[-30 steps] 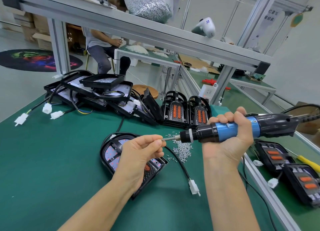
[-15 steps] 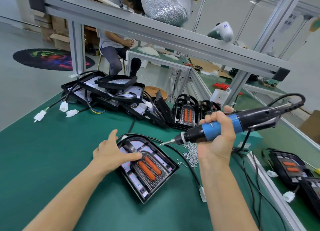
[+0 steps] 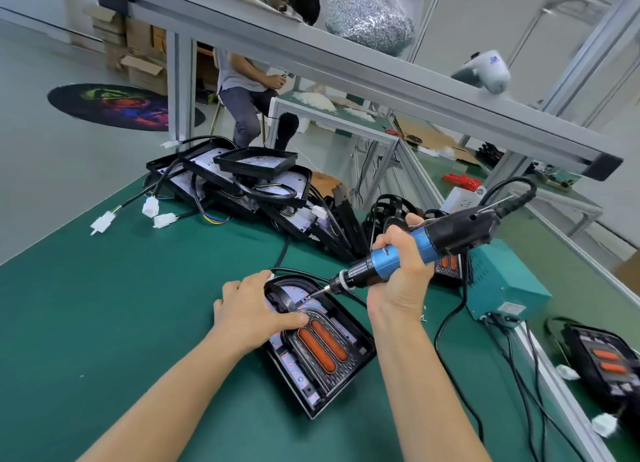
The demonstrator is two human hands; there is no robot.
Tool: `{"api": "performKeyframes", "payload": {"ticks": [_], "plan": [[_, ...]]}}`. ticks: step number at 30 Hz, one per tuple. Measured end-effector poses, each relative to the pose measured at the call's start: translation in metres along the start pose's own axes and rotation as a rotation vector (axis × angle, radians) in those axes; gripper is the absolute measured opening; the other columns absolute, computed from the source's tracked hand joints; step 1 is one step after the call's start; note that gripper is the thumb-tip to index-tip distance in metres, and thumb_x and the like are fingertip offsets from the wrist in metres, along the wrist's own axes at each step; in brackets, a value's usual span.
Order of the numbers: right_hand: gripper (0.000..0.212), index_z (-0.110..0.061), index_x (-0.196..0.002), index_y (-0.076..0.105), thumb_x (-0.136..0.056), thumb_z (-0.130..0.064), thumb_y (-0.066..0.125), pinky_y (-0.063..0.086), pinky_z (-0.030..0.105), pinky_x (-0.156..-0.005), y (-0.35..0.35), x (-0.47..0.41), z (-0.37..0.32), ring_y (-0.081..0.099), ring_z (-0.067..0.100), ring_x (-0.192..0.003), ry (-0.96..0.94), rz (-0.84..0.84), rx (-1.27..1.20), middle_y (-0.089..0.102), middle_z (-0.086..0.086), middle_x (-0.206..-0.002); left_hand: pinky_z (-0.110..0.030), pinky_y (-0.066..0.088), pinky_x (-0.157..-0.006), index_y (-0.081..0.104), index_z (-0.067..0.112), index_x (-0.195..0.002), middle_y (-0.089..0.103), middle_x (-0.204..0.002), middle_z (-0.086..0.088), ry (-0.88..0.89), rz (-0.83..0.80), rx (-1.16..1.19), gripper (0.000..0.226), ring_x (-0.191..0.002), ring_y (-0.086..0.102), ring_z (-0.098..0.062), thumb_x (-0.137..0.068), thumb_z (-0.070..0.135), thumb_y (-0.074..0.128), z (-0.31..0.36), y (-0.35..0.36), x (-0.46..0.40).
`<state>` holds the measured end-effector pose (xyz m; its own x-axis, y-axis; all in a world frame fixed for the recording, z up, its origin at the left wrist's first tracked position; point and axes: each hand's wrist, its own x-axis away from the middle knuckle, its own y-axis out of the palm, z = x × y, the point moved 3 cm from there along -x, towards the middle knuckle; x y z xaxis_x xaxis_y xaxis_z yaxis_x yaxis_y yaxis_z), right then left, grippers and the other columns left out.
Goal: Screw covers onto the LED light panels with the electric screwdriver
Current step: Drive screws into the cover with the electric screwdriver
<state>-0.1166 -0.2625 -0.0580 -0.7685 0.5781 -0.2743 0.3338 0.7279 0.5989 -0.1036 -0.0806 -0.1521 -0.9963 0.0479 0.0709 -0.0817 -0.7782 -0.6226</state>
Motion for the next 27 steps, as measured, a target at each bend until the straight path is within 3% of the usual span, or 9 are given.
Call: {"api": "performKeyframes", "payload": {"ticks": [12,19,23,27], "plan": [[0.028,-0.021,-0.093,0.058,-0.071,-0.005,0.064,0.043,0.027,-0.065,0.007,-0.001,0.006,0.051,0.013,-0.059,-0.037,-0.062,0.096,0.058,-0.012,-0.061,-0.039,0.02,-0.105,0.031,0.027,-0.145,0.037,-0.147,0.006,0.032,0.017,-0.048,0.1,-0.136,0.019,-0.019,-0.062,0.063,0.074,-0.001,0.004,-0.001],[0.03,-0.019,-0.096,0.057,-0.07,-0.006,0.063,0.043,0.027,-0.066,0.013,0.0,0.008,0.051,0.014,-0.062,-0.034,-0.145,0.175,0.054,-0.006,-0.059,-0.038,0.019,-0.106,0.033,0.027,-0.143,0.035,-0.146,0.005,0.036,0.011,-0.011,0.094,-0.135,0.018,-0.019,-0.065,0.06,0.074,0.004,0.005,0.002],[0.03,-0.022,-0.094,0.058,-0.069,-0.005,0.062,0.045,0.02,-0.061,0.017,0.002,0.008,0.05,0.013,-0.059,-0.023,-0.223,0.191,0.053,-0.004,-0.06,-0.037,0.021,-0.105,0.035,0.025,-0.141,0.036,-0.144,0.002,0.024,0.012,0.063,0.091,-0.133,0.019,-0.021,-0.066,0.053,0.078,0.009,0.007,0.002],[0.033,-0.021,-0.099,0.059,-0.07,-0.007,0.063,0.044,0.023,-0.069,0.013,-0.003,0.007,0.052,0.015,-0.07,0.075,-0.325,0.235,0.055,0.0,-0.072,-0.037,0.021,-0.107,0.036,0.022,-0.141,0.036,-0.144,0.0,0.021,0.027,0.097,0.09,-0.135,0.02,-0.021,-0.067,0.048,0.08,0.012,0.008,0.002]]}}
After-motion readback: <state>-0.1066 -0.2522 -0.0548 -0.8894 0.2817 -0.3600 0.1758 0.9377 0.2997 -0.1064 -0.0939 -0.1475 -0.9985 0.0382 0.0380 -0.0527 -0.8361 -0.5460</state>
